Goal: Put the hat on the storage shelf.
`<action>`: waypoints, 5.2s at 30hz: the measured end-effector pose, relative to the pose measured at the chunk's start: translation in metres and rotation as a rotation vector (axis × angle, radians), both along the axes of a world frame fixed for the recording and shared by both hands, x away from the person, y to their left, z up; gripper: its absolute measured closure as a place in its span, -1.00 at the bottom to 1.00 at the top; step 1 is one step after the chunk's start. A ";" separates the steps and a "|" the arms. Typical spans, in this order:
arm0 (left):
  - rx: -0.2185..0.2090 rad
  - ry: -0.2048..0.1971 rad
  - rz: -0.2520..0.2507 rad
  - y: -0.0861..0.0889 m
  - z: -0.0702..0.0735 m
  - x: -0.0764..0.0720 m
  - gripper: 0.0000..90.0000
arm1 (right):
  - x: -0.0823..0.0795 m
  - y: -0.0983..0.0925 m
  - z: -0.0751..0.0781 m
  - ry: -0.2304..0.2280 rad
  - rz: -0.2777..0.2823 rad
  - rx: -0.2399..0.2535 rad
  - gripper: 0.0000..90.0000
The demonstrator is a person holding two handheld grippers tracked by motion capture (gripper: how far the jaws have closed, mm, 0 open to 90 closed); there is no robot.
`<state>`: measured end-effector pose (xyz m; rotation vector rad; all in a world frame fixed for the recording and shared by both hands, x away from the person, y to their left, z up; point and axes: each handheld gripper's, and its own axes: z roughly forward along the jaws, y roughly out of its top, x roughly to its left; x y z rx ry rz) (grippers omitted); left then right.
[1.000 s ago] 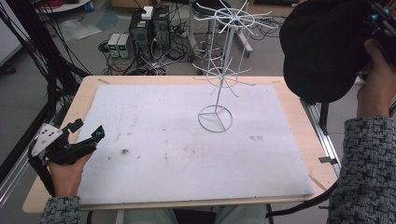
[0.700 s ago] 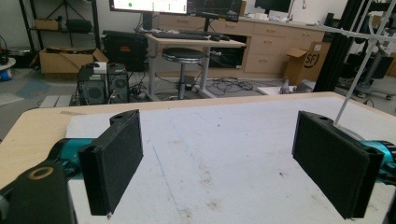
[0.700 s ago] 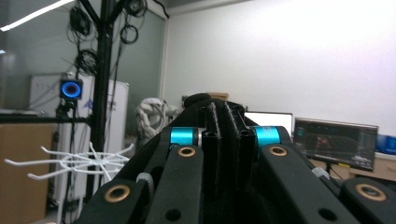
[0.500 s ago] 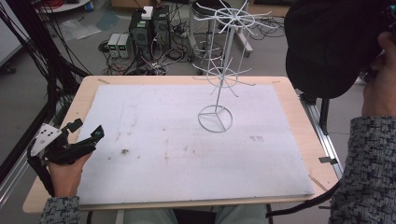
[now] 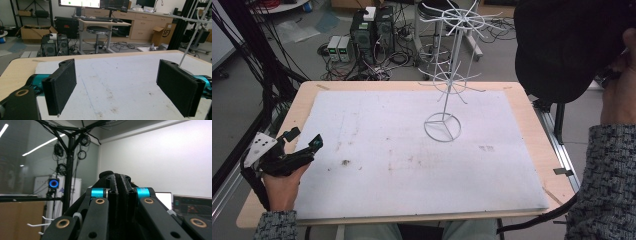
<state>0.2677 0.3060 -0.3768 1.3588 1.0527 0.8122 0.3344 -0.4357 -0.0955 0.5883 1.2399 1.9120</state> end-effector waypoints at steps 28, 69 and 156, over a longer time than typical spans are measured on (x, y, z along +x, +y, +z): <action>0.006 0.005 0.006 0.001 -0.001 0.000 -0.63 | 0.028 0.023 -0.031 0.064 0.167 0.055 0.89; 0.008 0.002 0.016 0.004 -0.001 0.000 -0.63 | 0.065 0.037 -0.120 0.286 0.130 0.069 0.78; 0.055 0.012 0.011 -0.005 -0.004 0.001 -0.63 | -0.047 0.109 -0.300 0.550 -0.273 -0.236 -0.74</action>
